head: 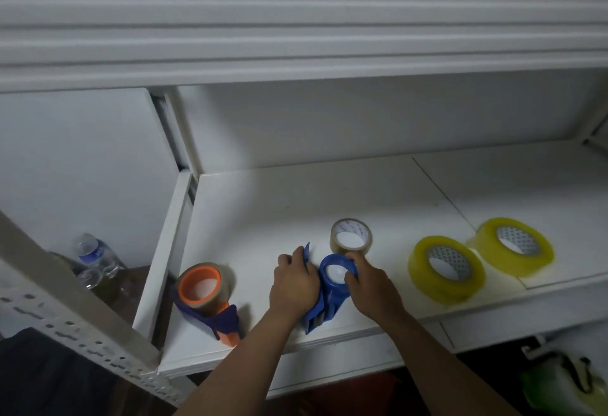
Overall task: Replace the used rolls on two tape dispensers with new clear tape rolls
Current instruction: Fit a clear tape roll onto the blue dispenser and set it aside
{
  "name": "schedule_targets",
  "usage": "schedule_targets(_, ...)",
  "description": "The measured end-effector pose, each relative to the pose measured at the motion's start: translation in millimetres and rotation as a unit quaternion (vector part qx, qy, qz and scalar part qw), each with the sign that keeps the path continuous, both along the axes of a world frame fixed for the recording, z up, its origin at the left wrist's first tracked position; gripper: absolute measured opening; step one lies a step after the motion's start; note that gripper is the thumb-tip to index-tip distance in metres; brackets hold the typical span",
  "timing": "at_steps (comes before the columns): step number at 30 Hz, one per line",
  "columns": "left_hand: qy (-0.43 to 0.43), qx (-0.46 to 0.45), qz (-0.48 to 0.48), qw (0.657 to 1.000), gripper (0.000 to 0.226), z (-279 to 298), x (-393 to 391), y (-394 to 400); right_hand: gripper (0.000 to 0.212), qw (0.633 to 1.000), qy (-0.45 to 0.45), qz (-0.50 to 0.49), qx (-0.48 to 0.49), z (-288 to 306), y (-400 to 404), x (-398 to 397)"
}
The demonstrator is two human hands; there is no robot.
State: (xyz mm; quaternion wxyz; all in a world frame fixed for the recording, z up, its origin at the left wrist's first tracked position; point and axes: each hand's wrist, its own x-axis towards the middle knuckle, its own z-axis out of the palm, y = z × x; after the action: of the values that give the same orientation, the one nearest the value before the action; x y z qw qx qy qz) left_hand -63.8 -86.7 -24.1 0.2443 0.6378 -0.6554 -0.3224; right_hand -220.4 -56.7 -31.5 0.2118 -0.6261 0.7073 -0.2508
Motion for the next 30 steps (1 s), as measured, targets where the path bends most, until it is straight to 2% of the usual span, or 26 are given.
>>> schedule_targets(4, -0.011, -0.015, -0.011, 1.000, 0.044, 5.3, -4.3, -3.2, 0.034, 0.999, -0.044, 0.010, -0.005, 5.9, 12.8, -4.8)
schedule_targets(9, -0.085, -0.115, -0.029, 0.989, 0.053, 23.9, -17.9, 0.8, 0.035, 0.998, -0.041, -0.041, -0.016, 7.8, 29.8, -21.0)
schedule_targets(16, -0.037, -0.199, -0.132, 0.970, 0.046, 39.9, -69.9, 24.7, 0.019, 0.988, 0.002, -0.051, -0.143, 23.3, 31.6, -68.4)
schedule_targets(20, 0.006, -0.172, -0.208, 0.963, 0.034, 33.7, -111.6, 43.6, 0.023, 0.984, 0.029, -0.040, -0.170, 35.5, 33.4, -114.7)
schedule_targets(24, -0.029, -0.083, -0.267, 0.960, 0.040, 14.4, -156.0, 62.2, 0.024, 0.988, 0.066, -0.030, -0.137, 35.6, 40.8, -165.0)
schedule_targets(27, -0.044, -0.028, -0.242, 0.969, 0.049, -1.7, -180.4, 73.2, 0.034, 0.991, 0.072, -0.013, -0.114, 31.5, 48.2, -195.6)
schedule_targets(30, -0.018, -0.015, -0.193, 0.981, 0.046, -14.8, -195.7, 80.4, 0.042, 0.992, 0.085, 0.041, -0.086, 26.1, 52.5, -215.5)
